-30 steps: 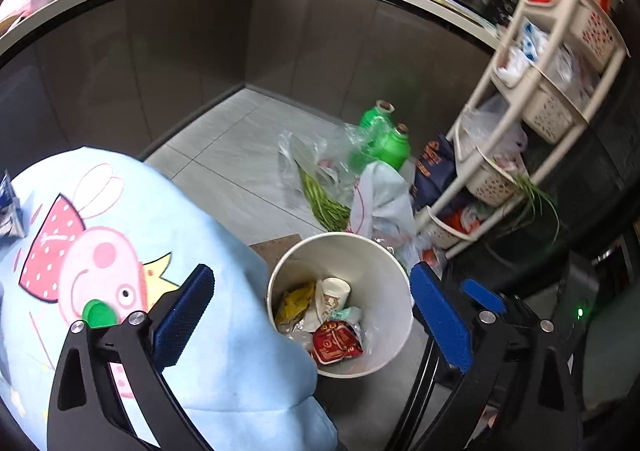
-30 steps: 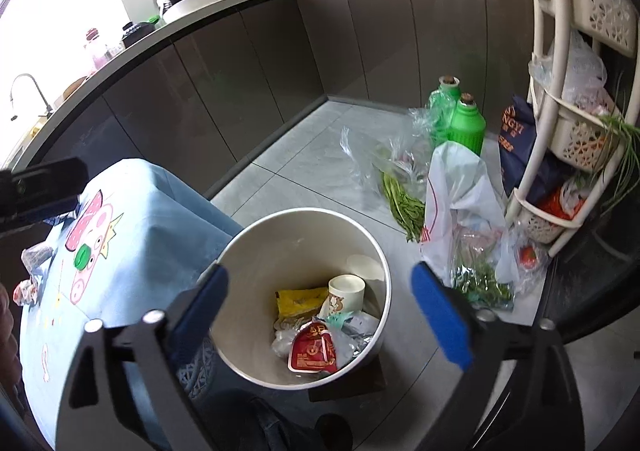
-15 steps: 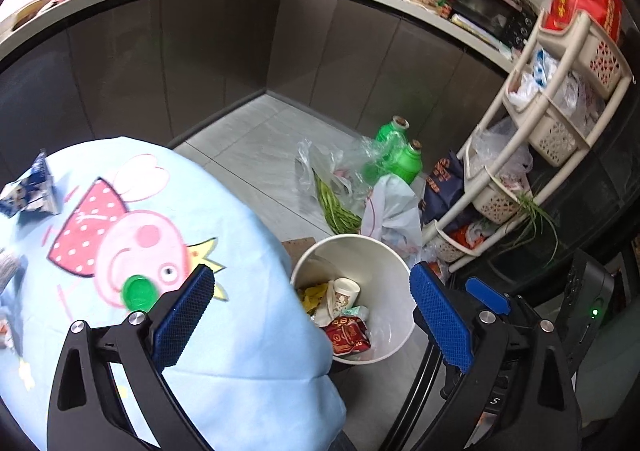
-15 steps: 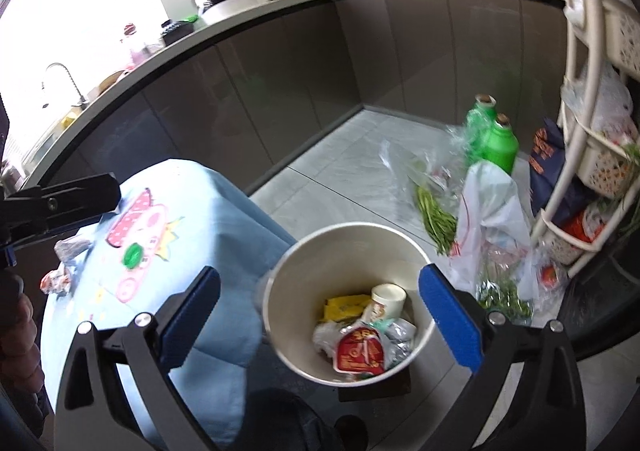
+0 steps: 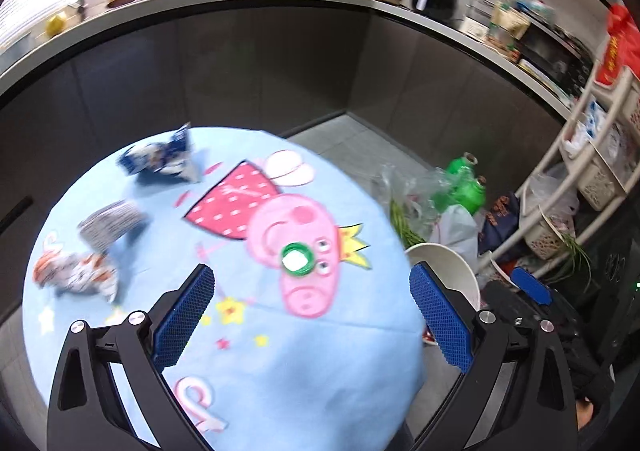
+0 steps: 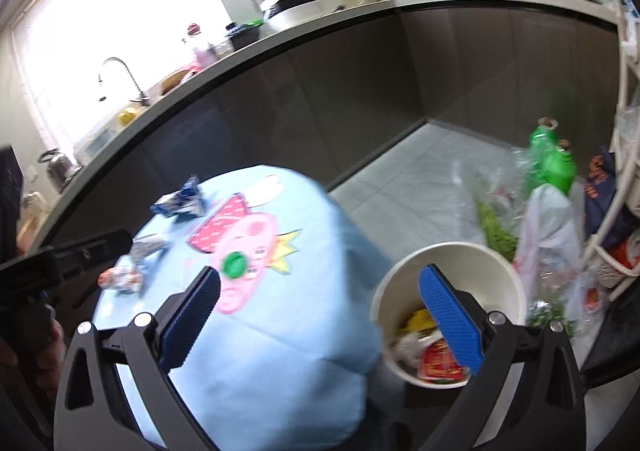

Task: Collect trash
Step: 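Return both open tools over the table, then grasp the white-orange fish wrapper with the left gripper while the right gripper grasps the green lid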

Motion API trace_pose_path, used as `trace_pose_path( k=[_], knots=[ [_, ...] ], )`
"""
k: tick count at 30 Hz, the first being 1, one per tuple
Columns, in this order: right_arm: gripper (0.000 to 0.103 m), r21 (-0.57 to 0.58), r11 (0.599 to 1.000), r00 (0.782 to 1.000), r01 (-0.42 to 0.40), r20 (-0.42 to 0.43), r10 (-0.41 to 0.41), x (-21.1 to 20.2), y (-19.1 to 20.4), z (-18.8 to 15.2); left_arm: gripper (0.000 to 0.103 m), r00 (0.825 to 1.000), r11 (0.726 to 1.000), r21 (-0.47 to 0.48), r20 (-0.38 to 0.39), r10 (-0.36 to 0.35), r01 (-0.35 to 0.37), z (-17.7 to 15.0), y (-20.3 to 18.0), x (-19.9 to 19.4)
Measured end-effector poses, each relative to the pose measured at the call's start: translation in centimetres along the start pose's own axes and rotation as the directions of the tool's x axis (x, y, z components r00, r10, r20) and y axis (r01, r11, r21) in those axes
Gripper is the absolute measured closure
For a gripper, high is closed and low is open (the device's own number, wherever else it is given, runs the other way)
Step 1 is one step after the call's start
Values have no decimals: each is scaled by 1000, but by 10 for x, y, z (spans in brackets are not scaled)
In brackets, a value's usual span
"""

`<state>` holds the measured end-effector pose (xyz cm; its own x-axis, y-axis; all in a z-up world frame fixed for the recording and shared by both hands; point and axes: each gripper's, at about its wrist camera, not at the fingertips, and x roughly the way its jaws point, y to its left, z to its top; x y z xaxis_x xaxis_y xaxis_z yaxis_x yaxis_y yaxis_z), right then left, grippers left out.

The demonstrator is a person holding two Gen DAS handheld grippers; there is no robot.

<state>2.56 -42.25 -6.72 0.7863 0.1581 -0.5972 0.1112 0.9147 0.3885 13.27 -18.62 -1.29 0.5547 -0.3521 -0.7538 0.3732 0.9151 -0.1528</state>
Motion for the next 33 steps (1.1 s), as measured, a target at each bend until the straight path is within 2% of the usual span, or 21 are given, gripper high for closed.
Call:
trace_pose_path(
  k=[8, 12, 18, 23, 30, 33],
  knots=[
    [3, -103, 991, 994, -86, -78, 78, 19, 65, -6, 9, 996, 983, -164, 2, 87, -86, -24, 83, -28],
    [3, -208, 973, 990, -102, -113, 80, 32, 100, -15, 9, 992, 966, -228, -10, 126, -125, -38, 119, -35],
    [3, -300, 947, 984, -115, -164, 67, 55, 132, -26, 9, 983, 928, -324, -49, 179, -185, -62, 176, -39],
    [4, -374, 924, 985, -82, -174, 17, 79, 148, -27, 9, 978, 910, -360, -49, 203, -207, -68, 214, -40],
    [4, -399, 913, 978, -78, -207, -7, 111, 160, -24, 9, 970, 900, -365, -56, 236, -240, -50, 276, -23],
    [4, -399, 914, 976, -71, -215, -18, 123, 160, -22, 9, 974, 903, -368, -65, 215, -224, -41, 299, -11]
  ],
)
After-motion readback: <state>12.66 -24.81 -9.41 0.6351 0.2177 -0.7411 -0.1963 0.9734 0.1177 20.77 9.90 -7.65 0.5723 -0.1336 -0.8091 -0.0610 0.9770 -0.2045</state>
